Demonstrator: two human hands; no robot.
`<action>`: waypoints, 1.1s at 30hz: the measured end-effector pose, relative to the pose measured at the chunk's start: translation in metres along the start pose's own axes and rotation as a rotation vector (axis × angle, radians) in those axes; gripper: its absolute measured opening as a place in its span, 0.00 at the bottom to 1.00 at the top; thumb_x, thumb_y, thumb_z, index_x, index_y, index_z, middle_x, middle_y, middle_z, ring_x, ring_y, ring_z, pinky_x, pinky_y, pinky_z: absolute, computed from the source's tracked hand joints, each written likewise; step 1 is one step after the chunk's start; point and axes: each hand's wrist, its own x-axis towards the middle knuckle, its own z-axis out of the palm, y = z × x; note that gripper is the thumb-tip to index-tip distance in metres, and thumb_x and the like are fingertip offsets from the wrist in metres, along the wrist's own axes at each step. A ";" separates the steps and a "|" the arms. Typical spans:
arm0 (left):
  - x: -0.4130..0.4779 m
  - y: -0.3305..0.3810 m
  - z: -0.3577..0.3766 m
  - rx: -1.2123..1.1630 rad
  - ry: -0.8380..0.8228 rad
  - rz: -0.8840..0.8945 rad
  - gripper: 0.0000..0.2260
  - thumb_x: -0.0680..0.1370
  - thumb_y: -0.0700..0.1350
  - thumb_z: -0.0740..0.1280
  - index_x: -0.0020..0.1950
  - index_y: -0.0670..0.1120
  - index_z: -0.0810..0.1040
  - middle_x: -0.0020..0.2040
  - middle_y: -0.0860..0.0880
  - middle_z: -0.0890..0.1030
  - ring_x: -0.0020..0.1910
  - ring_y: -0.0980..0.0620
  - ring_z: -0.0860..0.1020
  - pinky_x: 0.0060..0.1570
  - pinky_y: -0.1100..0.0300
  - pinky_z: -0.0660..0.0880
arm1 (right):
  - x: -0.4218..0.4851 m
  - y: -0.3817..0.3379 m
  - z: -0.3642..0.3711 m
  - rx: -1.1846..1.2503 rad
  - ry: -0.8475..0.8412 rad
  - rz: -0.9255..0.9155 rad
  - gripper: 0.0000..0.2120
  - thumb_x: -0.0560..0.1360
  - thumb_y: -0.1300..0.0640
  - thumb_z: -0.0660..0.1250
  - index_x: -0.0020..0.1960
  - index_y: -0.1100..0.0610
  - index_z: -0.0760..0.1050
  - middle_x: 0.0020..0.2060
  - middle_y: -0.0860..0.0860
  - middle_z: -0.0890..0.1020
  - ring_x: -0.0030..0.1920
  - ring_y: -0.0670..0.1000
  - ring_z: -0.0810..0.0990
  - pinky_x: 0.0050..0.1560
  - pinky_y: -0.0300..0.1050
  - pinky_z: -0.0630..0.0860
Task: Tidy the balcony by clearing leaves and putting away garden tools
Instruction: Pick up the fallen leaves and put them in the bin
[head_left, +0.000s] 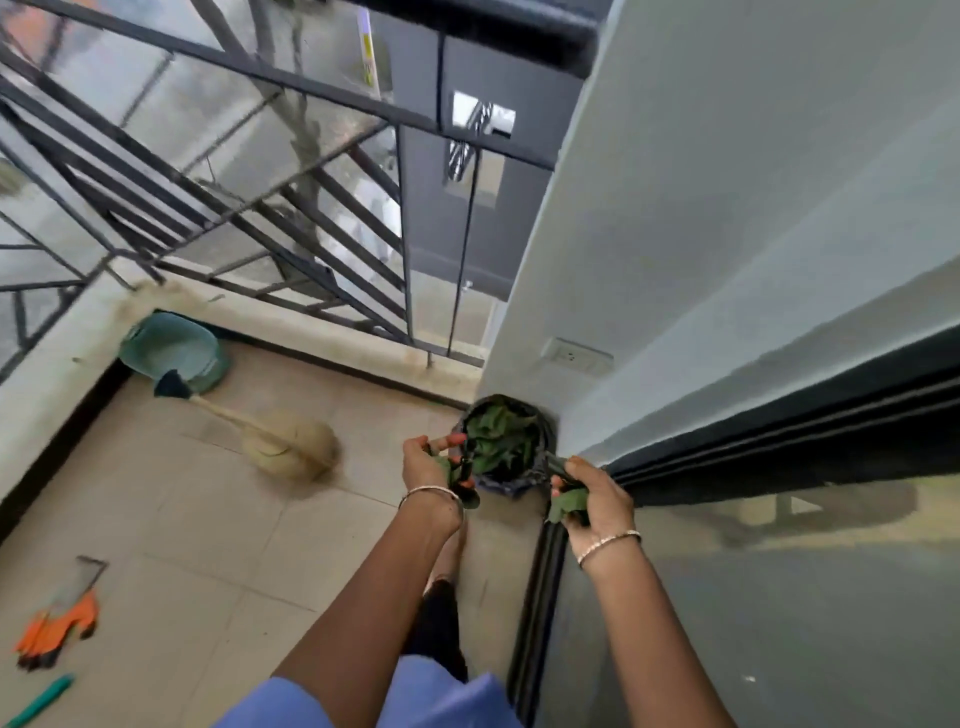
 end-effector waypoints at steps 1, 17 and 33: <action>0.021 -0.007 0.004 0.024 0.029 -0.029 0.18 0.78 0.49 0.52 0.41 0.41 0.77 0.32 0.46 0.66 0.26 0.49 0.61 0.21 0.67 0.62 | 0.017 0.006 0.000 0.007 0.011 0.012 0.07 0.74 0.71 0.65 0.42 0.61 0.75 0.25 0.54 0.78 0.23 0.49 0.77 0.24 0.38 0.74; 0.343 -0.104 0.041 0.137 0.229 -0.206 0.10 0.80 0.44 0.63 0.40 0.46 0.79 0.42 0.44 0.77 0.37 0.44 0.76 0.31 0.57 0.76 | 0.363 0.123 0.026 -0.233 0.179 0.091 0.07 0.73 0.69 0.70 0.41 0.58 0.78 0.33 0.55 0.79 0.33 0.52 0.77 0.37 0.48 0.79; 0.379 -0.118 0.050 0.289 0.105 -0.117 0.16 0.83 0.39 0.56 0.69 0.49 0.73 0.54 0.49 0.78 0.42 0.57 0.77 0.38 0.59 0.76 | 0.426 0.144 0.020 -0.347 -0.010 0.089 0.19 0.78 0.40 0.60 0.63 0.47 0.79 0.66 0.46 0.73 0.64 0.48 0.70 0.68 0.51 0.61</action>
